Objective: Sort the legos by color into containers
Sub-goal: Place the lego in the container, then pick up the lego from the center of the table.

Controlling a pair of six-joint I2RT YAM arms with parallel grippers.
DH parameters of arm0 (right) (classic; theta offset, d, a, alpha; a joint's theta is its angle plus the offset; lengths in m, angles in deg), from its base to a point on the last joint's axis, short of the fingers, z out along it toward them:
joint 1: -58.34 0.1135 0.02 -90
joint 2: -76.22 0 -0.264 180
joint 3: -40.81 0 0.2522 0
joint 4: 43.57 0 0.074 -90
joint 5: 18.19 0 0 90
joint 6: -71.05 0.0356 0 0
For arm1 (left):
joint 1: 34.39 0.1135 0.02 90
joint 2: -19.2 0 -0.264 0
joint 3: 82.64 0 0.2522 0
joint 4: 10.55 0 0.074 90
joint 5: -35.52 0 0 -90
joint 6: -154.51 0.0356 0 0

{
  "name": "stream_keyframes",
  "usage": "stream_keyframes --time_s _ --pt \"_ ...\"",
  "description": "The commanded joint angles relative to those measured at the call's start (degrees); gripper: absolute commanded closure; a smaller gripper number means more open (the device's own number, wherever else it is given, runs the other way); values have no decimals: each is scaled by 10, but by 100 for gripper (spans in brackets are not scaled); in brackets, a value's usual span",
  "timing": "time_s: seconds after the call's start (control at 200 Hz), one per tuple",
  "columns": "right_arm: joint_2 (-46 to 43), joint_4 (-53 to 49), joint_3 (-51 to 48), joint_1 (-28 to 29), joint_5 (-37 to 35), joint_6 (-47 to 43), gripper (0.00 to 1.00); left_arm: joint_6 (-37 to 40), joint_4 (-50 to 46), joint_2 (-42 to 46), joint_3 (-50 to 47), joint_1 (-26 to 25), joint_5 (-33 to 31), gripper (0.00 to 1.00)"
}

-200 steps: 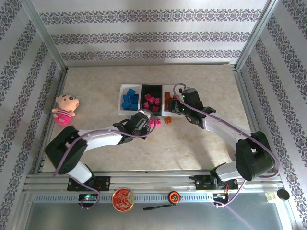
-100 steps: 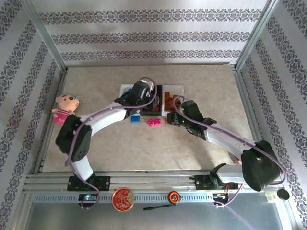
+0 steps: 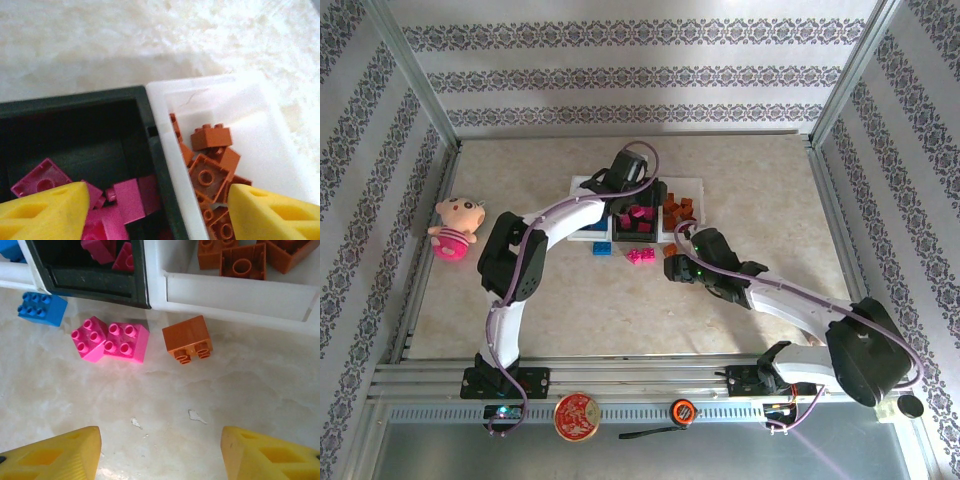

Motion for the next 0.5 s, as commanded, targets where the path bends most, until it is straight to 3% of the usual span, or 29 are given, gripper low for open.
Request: stream_keyframes --time_s 0.0,0.245,0.495 --pt "26 24 7 6 1 -9 35 -9 -11 46 -6 5 17 21" --pt "94 75 31 6 -7 -9 35 -38 90 254 -223 -21 14 0" --pt "151 108 58 -8 -27 -7 36 -84 132 453 -460 -51 -14 0"
